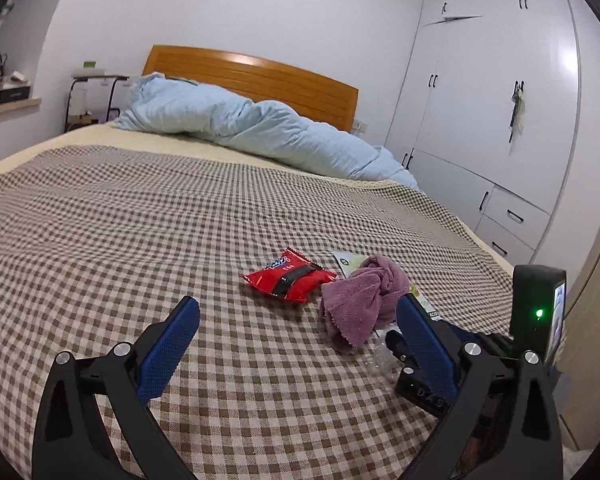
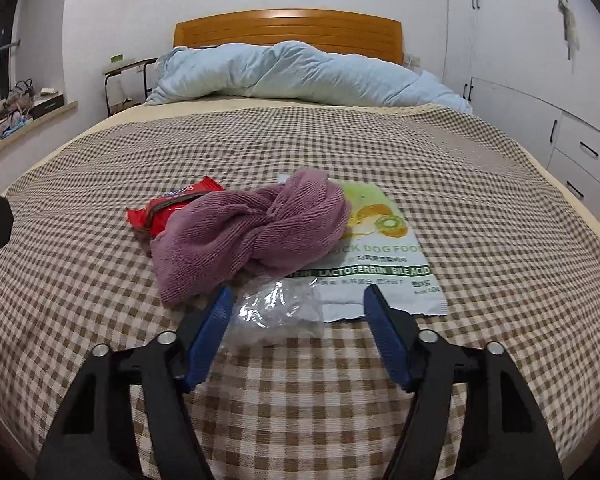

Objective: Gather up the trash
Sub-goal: 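Approach the clear plastic wrapper with the right gripper and the red packet with the left, then grasp the clear plastic wrapper with the right gripper while the left grasps the red packet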

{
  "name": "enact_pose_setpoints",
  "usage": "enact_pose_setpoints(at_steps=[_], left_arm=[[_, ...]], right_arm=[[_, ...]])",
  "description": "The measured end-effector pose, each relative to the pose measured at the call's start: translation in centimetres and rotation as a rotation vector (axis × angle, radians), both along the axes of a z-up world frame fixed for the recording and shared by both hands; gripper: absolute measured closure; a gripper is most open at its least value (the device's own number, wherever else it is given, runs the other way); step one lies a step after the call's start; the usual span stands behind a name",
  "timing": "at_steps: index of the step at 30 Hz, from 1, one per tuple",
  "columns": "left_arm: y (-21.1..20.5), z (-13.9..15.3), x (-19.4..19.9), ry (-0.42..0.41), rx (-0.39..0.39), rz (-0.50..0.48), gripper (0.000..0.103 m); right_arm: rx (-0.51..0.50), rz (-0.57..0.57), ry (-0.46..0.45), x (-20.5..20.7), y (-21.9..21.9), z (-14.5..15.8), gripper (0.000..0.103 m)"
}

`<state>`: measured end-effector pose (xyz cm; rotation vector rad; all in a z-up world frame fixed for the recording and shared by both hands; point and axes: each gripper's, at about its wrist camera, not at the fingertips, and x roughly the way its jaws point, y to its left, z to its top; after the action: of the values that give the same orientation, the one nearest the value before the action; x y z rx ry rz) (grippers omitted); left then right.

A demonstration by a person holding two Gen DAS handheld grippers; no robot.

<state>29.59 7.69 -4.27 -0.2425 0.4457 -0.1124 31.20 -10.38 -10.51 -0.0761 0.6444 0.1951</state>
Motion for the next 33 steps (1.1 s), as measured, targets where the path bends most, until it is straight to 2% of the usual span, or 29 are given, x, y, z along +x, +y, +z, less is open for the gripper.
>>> enact_pose_setpoints(at_steps=[1,3,5,8,12,21,28,33], left_arm=[[0.1,0.0,0.1,0.004,-0.013,-0.007,0.008],[0.1,0.0,0.2,0.011,-0.023,-0.020,0.008],[-0.2,-0.1,0.3,0.015,-0.004,-0.031,0.008],[-0.6,-0.2,0.5,0.031,0.024,-0.041,0.008],[-0.6,-0.4,0.7,0.044,0.013,-0.044,0.008],[-0.4,-0.1,0.7,0.044,0.013,-0.033,0.008],[-0.6,0.4,2.2,0.086,0.062,-0.013,0.008],[0.1,0.2,4.2,0.149,0.046,0.041,0.008]], right_arm=[[-0.002,0.003,0.005,0.0,0.1,-0.1,0.043],[0.012,0.032,0.033,0.1,0.3,-0.4,0.053],[0.034,0.045,0.047,0.1,0.3,-0.5,0.060],[0.043,0.056,0.065,0.0,0.1,-0.6,0.061],[0.131,0.074,0.104,0.1,-1.2,-0.6,0.069],[0.174,0.037,0.043,-1.7,-3.6,0.6,0.072],[0.229,-0.049,-0.065,-3.0,-8.0,2.9,0.072],[0.267,-0.139,-0.104,-2.5,-11.7,4.0,0.072]])
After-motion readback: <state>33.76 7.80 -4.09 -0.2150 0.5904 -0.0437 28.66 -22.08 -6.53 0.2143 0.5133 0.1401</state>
